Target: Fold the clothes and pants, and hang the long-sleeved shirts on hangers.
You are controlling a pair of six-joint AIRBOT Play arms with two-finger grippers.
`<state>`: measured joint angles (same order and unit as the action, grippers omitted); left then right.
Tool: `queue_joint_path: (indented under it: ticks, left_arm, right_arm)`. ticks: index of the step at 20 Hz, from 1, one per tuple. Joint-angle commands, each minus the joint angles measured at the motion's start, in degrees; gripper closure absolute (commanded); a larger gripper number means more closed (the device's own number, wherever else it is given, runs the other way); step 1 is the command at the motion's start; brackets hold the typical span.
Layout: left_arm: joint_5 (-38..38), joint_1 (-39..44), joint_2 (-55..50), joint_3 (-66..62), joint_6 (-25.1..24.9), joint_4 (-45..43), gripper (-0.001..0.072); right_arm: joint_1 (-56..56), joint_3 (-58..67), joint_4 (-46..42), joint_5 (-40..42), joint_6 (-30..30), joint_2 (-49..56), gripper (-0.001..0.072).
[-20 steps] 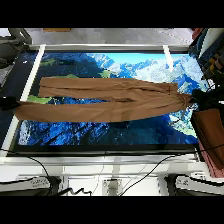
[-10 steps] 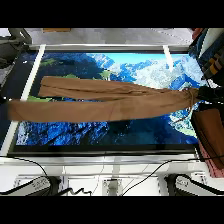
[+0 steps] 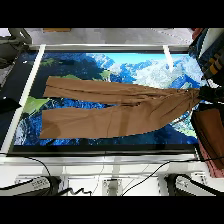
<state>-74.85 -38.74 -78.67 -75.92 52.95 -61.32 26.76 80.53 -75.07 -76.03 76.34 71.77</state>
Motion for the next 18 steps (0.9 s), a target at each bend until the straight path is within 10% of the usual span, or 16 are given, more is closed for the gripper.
queue_joint_path:
  ticks: [1, 14, 18]
  left_arm:
    - [4.5, 2.7, -1.9, 7.8, -1.1, 3.0, 0.0299]
    - [17.3, 12.8, -9.1, 17.3, -8.5, 1.8, 0.0309]
    - [17.4, 12.8, -8.9, 17.0, -9.1, 1.5, 0.0609]
  right_arm:
    - [0.0, 0.0, 0.1, 0.0, 0.1, 0.0, 0.0674]
    - [0.0, 0.0, 0.4, -1.1, 1.2, 0.0, 0.0674]
    - [0.0, 0.0, 0.5, -1.2, 1.2, 0.0, 0.0674]
